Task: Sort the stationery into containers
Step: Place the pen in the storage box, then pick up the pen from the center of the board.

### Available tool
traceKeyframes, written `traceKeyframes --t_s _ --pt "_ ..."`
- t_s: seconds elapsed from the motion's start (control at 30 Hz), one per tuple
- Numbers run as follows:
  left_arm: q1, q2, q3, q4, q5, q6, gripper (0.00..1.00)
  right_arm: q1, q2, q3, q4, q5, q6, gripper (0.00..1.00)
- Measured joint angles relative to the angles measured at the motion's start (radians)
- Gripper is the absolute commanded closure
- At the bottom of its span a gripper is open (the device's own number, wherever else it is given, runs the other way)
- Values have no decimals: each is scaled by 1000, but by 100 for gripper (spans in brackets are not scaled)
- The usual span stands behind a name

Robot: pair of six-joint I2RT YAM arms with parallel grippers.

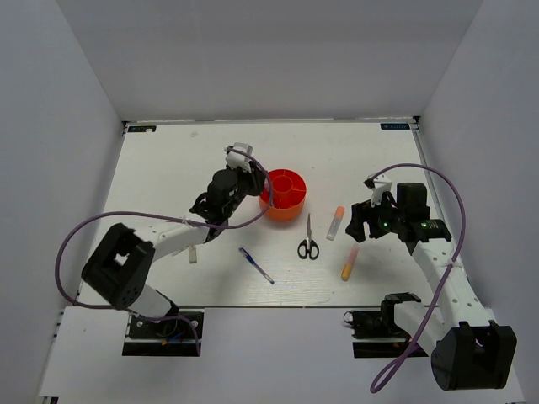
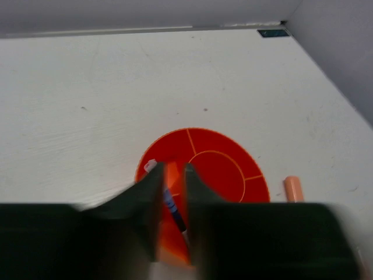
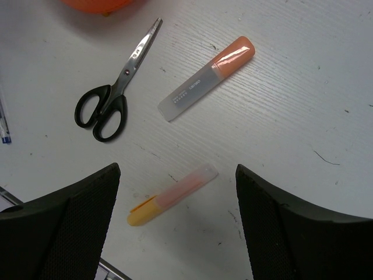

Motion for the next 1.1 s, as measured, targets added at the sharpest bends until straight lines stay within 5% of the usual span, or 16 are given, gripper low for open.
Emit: traceKeyframes --t_s 0.07,0.17,0.2,0.23,0.27,0.4,0.67,1.1 --pt "-3 -66 4 -68 -13 -2 100 0 0 0 0 0 -1 31" --pt "-9 -195 80 -396 -70 -46 100 0 0 0 -2 -5 -8 84" --pt "-10 -228 132 -527 -85 -79 100 0 0 0 -4 -8 -12 86" --pt "-9 -244 170 -611 -88 -111 79 0 0 0 -8 -13 -12 84" --pt "-7 -255 213 -717 -84 -163 70 0 0 0 -13 -15 -8 67" --pt "-3 -236 237 -994 -26 -355 60 0 11 2 -21 -22 -7 45" --pt "-79 -44 177 -1274 81 -751 42 0 26 2 -33 -23 -8 41" --pt "-150 33 166 -1363 47 -1026 46 0 20 2 -42 -23 -8 39"
